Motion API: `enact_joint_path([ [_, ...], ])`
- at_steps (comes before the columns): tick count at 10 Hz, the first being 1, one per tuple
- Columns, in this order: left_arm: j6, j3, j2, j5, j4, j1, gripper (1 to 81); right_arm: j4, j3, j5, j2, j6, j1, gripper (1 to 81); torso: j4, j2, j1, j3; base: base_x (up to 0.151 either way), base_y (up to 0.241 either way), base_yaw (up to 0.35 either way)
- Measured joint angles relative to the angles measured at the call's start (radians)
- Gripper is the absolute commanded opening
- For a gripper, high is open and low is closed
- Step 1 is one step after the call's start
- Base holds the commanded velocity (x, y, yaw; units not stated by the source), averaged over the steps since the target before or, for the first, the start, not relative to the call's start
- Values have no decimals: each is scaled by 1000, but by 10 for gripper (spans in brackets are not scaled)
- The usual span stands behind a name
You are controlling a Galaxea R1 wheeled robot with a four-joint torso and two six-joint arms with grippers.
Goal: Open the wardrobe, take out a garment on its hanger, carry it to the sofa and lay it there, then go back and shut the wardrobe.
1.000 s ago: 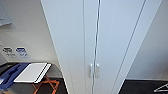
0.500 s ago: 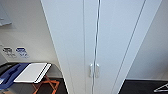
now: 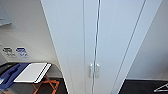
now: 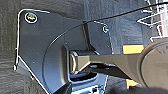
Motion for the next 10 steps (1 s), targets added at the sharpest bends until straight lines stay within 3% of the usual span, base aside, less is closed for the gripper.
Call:
enact_joint_path([
  [10, -1, 420, -287, 11, 0, -164, 811, 0, 539, -16, -321, 5, 164, 811, 0, 0, 0, 0, 0, 0, 0],
])
